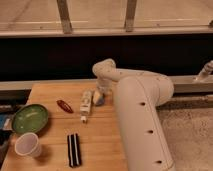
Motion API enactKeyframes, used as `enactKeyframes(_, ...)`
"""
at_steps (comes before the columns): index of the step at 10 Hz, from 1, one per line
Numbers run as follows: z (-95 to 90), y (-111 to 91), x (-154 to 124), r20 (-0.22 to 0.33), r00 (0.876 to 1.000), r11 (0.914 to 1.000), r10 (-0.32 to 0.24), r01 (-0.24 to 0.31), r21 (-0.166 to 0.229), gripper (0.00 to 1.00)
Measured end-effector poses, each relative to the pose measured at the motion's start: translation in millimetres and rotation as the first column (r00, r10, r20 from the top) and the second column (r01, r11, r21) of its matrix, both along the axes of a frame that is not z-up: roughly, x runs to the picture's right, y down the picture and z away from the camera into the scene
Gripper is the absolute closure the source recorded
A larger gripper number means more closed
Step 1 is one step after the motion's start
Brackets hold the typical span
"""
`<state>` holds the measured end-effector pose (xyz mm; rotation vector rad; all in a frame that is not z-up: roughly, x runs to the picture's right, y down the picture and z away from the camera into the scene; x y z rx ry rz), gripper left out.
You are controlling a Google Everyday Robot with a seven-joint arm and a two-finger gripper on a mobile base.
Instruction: Wipe the white sponge on the table
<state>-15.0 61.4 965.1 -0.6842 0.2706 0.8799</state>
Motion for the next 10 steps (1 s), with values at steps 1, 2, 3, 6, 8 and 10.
enactKeyframes(1, -2.2, 2.1, -4.5, 0.011, 1.000, 1.0000, 0.001, -0.001, -0.006, 0.20)
enactKeyframes(2, -3.5, 3.4, -7.3, 0.016, 1.000, 1.0000, 0.000, 0.000, -0.009, 0.20)
enactKeyframes(3, -5.3, 4.4, -11.1, 0.024, 1.000, 0.9999, 0.000, 0.001, -0.011, 0.21)
enactKeyframes(6, -11.8, 4.1, -22.5, 0.049, 0.999, 0.9999, 0.001, 0.000, -0.015, 0.49)
enactKeyframes(8, -14.8, 2.7, -24.5, 0.057, 0.998, 0.9999, -0.004, 0.005, -0.015, 0.72)
enactKeyframes(10, -18.2, 3.1, -24.9, 0.058, 0.998, 0.9998, -0.008, 0.009, -0.018, 0.88)
